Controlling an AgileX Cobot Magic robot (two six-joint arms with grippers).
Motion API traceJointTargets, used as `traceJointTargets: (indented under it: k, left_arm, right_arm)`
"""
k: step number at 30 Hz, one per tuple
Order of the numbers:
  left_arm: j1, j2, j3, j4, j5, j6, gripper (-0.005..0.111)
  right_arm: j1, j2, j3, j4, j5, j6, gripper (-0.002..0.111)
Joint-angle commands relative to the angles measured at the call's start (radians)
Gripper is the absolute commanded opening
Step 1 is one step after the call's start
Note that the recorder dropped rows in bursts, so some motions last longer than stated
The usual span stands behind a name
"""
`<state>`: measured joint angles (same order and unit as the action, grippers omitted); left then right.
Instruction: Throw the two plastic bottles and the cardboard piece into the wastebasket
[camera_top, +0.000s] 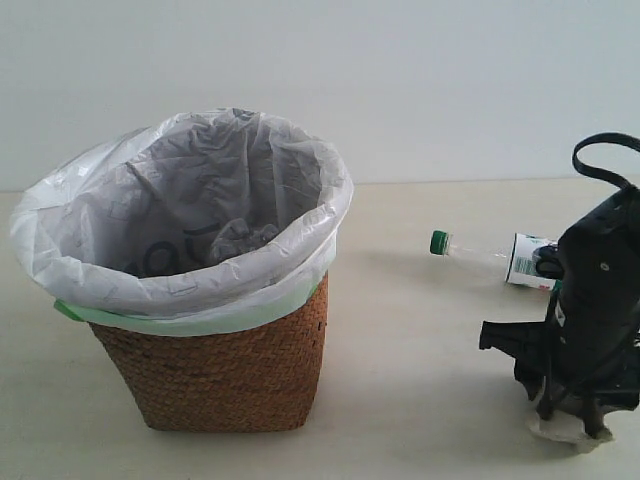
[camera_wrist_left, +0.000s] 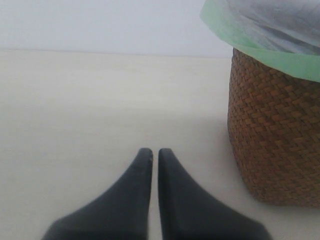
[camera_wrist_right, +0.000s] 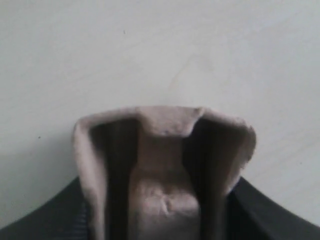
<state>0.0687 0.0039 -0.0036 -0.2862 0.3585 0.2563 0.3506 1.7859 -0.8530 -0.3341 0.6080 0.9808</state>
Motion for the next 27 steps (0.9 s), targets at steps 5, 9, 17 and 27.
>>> traceJointTargets:
  k: [5, 9, 17, 27]
  left_arm:
    - [0.003, -0.004, 0.004, 0.003, 0.001, 0.005, 0.004]
    - [0.003, -0.004, 0.004, 0.003, 0.001, 0.005, 0.004]
    - [0.003, -0.004, 0.004, 0.003, 0.001, 0.005, 0.004]
    - [0.003, -0.004, 0.004, 0.003, 0.001, 0.005, 0.004]
  right_arm:
    - [-0.003, 0.003, -0.014, -0.072, -0.019, -0.007, 0.002]
    - [-0.003, -0.057, -0.089, -0.062, 0.062, -0.11, 0.0]
    - [-0.004, -0.233, -0.223, -0.083, 0.2, -0.239, 0.0]
    - [-0.004, -0.347, -0.268, -0.216, 0.3, -0.277, 0.0]
